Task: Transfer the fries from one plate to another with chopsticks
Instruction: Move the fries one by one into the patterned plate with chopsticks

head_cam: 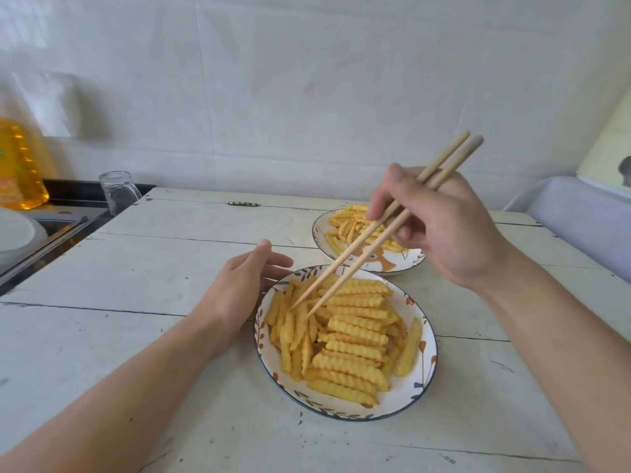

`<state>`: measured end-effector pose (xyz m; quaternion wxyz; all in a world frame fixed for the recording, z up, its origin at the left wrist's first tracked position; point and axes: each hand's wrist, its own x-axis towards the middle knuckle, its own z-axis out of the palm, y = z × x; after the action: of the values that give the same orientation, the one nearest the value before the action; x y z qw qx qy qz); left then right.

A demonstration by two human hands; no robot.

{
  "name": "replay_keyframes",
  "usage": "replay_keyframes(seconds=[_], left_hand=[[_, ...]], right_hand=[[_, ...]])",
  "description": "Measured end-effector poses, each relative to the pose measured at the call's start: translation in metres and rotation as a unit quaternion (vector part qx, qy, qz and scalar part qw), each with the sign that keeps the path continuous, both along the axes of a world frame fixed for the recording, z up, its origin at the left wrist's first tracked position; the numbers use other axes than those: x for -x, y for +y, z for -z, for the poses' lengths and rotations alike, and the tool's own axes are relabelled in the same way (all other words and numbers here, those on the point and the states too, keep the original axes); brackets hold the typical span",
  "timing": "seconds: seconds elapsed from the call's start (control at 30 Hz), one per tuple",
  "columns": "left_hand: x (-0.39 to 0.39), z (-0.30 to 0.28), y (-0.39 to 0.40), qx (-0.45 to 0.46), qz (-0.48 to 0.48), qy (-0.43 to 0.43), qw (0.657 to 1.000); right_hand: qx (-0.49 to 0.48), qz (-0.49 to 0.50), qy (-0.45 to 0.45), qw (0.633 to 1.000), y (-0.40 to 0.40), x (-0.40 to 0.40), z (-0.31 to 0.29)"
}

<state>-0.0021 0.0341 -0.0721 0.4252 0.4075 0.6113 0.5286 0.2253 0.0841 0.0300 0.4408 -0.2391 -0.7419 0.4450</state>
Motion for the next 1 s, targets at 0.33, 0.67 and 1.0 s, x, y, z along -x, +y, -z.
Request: replay_keyframes(seconds=[0.33, 0.67, 1.0], left_hand=[[0.000, 0.002, 0.003, -0.010, -0.008, 0.003, 1.000], [-0.001, 0.003, 0.006, -0.011, -0.013, 0.011, 1.000], [0.000, 0.003, 0.007, -0.009, -0.011, 0.008, 1.000]], right_hand=[[-0.046, 0.259, -0.066, 0.962, 0.075, 0.000, -0.006], [-0.069, 0.256, -0.093, 0.960, 0.097, 0.021, 0.013], [-0.061, 0.273, -0.097, 0.955, 0.097, 0.014, 0.000]])
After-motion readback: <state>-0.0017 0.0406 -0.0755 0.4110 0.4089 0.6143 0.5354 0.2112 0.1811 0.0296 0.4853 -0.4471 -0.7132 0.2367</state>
